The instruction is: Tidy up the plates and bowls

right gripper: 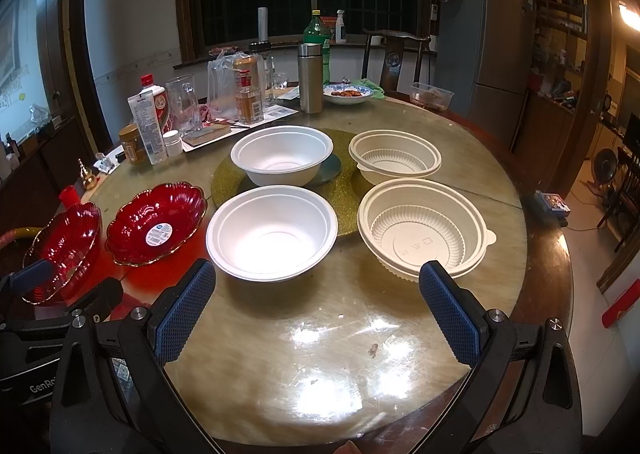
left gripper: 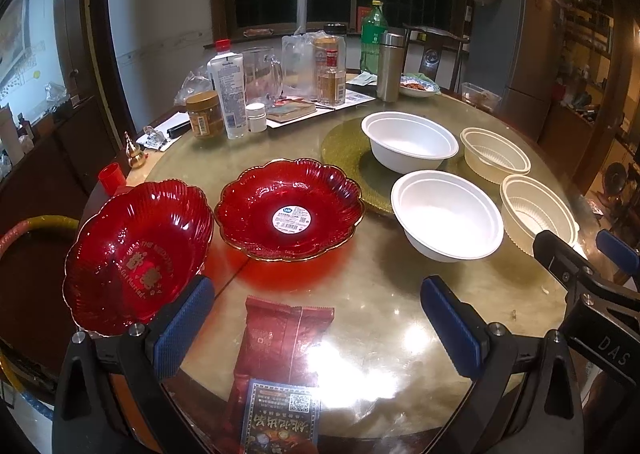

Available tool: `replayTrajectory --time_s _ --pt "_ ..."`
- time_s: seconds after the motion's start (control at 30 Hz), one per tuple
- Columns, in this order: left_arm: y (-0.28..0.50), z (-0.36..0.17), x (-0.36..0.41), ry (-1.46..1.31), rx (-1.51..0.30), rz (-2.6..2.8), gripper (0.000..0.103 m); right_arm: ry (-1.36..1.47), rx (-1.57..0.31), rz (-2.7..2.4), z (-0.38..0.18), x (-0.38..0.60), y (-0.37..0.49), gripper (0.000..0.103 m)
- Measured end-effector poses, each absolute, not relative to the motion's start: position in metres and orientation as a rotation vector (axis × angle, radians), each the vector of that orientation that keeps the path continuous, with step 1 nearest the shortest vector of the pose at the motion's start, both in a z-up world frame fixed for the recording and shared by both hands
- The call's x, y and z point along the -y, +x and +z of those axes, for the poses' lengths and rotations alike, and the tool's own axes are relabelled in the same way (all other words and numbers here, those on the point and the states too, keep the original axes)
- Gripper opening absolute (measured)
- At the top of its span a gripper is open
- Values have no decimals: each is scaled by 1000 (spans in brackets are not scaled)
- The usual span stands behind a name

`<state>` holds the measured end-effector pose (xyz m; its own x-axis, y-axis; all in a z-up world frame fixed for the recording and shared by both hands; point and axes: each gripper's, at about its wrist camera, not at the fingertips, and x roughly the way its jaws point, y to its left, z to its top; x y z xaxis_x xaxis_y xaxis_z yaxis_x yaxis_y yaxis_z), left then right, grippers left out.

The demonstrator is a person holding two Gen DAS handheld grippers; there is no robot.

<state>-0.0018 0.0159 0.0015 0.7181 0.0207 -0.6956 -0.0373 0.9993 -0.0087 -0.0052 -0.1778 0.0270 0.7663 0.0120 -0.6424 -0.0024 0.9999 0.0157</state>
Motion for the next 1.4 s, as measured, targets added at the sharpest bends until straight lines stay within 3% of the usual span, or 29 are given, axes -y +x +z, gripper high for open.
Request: replayTrajectory --time_s 1.4 --pt "-7 -1 -13 -6 -779 25 103 31 -687 16 32 178 -9 103"
